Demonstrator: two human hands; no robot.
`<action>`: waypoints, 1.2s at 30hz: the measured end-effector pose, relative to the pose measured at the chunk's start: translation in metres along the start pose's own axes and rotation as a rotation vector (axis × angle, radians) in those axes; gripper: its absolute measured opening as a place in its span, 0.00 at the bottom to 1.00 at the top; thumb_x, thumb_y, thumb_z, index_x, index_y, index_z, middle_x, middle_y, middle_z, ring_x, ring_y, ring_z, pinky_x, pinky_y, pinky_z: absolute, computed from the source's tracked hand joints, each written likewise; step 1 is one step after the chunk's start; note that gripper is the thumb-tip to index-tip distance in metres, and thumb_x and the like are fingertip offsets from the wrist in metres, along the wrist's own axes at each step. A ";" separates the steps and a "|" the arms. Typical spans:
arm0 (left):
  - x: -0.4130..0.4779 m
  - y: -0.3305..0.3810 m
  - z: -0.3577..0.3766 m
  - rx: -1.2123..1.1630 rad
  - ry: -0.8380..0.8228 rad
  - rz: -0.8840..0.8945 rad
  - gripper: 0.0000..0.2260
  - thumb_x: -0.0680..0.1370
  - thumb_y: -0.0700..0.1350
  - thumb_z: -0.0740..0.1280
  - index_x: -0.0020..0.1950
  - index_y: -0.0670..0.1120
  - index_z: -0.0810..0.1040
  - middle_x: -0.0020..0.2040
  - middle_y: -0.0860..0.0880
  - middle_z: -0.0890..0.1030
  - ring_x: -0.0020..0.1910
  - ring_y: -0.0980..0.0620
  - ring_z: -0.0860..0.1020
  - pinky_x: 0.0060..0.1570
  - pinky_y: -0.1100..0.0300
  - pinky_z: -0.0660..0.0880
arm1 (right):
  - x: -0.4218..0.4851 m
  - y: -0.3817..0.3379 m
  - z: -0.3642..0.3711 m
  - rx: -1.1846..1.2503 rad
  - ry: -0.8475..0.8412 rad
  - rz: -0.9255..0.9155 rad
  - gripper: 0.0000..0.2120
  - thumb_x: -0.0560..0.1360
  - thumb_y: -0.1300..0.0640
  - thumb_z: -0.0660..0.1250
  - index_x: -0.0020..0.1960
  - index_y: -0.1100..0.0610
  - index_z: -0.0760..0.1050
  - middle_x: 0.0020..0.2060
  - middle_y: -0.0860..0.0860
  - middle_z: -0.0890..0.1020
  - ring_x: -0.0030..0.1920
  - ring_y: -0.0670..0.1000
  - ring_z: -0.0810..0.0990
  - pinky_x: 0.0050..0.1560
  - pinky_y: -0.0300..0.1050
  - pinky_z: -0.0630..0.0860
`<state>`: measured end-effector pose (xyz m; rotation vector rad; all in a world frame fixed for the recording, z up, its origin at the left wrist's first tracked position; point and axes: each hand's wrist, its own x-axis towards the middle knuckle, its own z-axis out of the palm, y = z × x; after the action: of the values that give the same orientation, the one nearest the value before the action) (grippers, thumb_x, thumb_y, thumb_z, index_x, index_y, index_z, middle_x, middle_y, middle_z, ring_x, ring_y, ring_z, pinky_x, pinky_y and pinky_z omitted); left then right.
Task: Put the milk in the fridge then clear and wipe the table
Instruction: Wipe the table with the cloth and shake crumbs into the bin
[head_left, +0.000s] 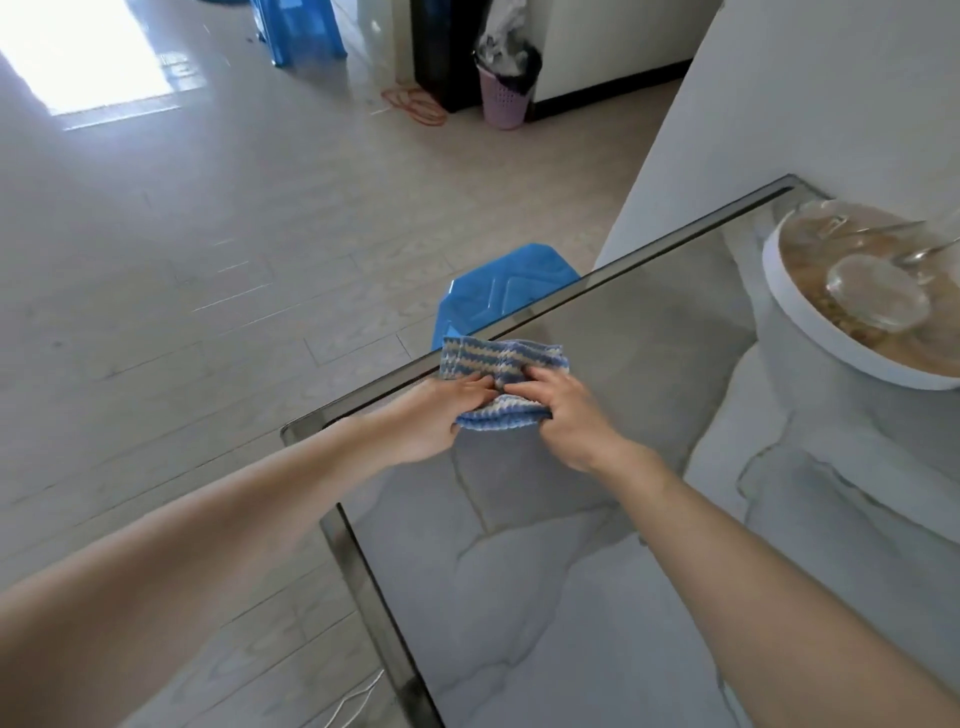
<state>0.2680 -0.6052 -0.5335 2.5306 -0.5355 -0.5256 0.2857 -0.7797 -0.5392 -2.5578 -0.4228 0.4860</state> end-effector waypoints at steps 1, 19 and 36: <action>-0.003 -0.001 0.001 0.005 0.003 -0.002 0.25 0.76 0.32 0.56 0.71 0.48 0.66 0.74 0.50 0.63 0.73 0.52 0.61 0.72 0.61 0.57 | -0.001 -0.003 0.001 -0.004 0.003 -0.011 0.24 0.73 0.70 0.55 0.66 0.54 0.70 0.72 0.51 0.64 0.72 0.53 0.59 0.68 0.35 0.50; -0.120 0.065 0.081 0.093 -0.046 -0.115 0.20 0.76 0.33 0.56 0.67 0.44 0.70 0.67 0.48 0.72 0.67 0.48 0.69 0.62 0.60 0.65 | -0.135 -0.017 0.040 0.037 -0.122 -0.142 0.16 0.73 0.70 0.60 0.57 0.60 0.79 0.65 0.54 0.74 0.66 0.54 0.69 0.58 0.32 0.58; -0.152 0.254 0.227 0.096 -0.184 0.152 0.21 0.75 0.33 0.56 0.67 0.43 0.69 0.69 0.46 0.69 0.66 0.45 0.69 0.62 0.54 0.68 | -0.363 0.108 0.034 0.066 -0.049 0.096 0.16 0.68 0.67 0.59 0.50 0.58 0.81 0.60 0.54 0.76 0.62 0.54 0.72 0.60 0.40 0.66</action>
<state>-0.0323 -0.8257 -0.5397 2.5191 -0.8320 -0.6938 -0.0291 -0.9933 -0.5292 -2.5157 -0.2968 0.5883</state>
